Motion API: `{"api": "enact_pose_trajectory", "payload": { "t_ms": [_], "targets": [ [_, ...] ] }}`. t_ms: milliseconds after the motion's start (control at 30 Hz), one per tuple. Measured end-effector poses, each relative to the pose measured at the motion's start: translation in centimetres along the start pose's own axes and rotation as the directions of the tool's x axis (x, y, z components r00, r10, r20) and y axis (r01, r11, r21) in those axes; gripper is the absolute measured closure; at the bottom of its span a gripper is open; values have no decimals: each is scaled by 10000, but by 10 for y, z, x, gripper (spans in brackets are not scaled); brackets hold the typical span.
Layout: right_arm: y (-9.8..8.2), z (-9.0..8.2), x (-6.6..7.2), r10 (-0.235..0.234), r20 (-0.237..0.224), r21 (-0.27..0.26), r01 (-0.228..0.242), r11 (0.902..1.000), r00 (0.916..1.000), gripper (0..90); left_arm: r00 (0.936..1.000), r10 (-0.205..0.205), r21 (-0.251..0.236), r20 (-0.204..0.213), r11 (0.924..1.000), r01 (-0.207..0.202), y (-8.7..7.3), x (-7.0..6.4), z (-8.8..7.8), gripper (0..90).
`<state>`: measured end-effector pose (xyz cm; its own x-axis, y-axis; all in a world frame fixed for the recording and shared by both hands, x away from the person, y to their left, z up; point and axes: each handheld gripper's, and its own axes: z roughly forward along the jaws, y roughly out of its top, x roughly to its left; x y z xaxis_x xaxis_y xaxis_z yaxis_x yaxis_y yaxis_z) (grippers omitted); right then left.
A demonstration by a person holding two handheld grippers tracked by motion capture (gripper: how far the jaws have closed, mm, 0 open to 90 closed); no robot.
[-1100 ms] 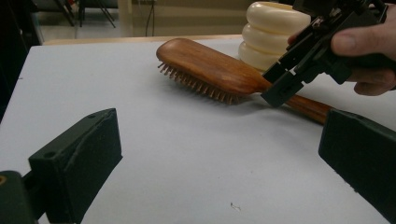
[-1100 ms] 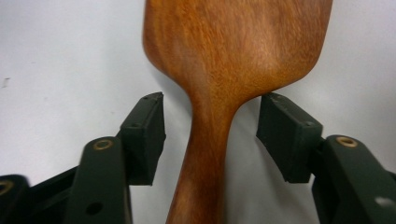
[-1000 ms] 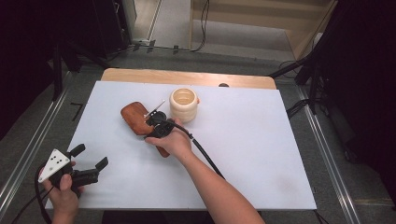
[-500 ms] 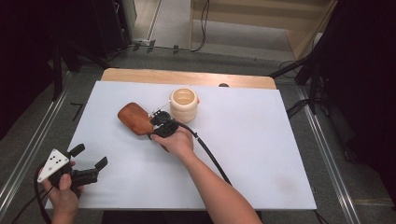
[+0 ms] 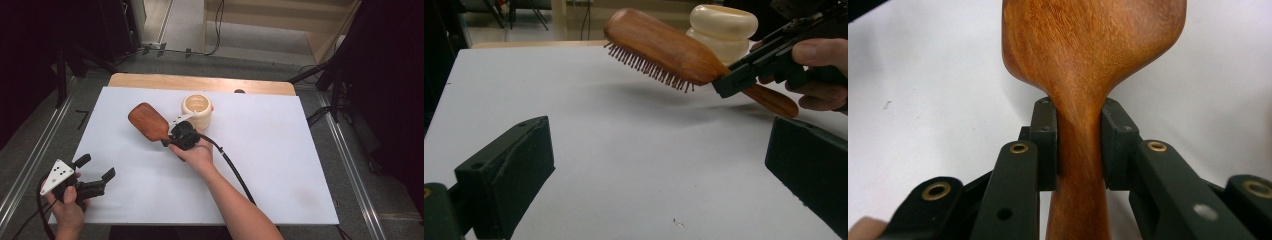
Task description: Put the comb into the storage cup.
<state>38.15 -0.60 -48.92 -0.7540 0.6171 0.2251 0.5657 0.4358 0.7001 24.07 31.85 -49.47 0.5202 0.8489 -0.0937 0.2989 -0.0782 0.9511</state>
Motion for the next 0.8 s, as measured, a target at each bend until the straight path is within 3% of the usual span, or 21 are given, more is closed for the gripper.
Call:
{"api": "enact_pose_trajectory", "payload": {
  "t_ms": [233,800],
  "targets": [
    [-7,-16,3,-331,-40,-813,326,9962,9994,708,10000,39,18,-18,10000,-39,0,-1,1,0],
    [-20,-43,8,-705,120,-1672,715,9833,9974,709,10000,76,51,-7,10000,-76,0,-1,1,0]
  ]
}}
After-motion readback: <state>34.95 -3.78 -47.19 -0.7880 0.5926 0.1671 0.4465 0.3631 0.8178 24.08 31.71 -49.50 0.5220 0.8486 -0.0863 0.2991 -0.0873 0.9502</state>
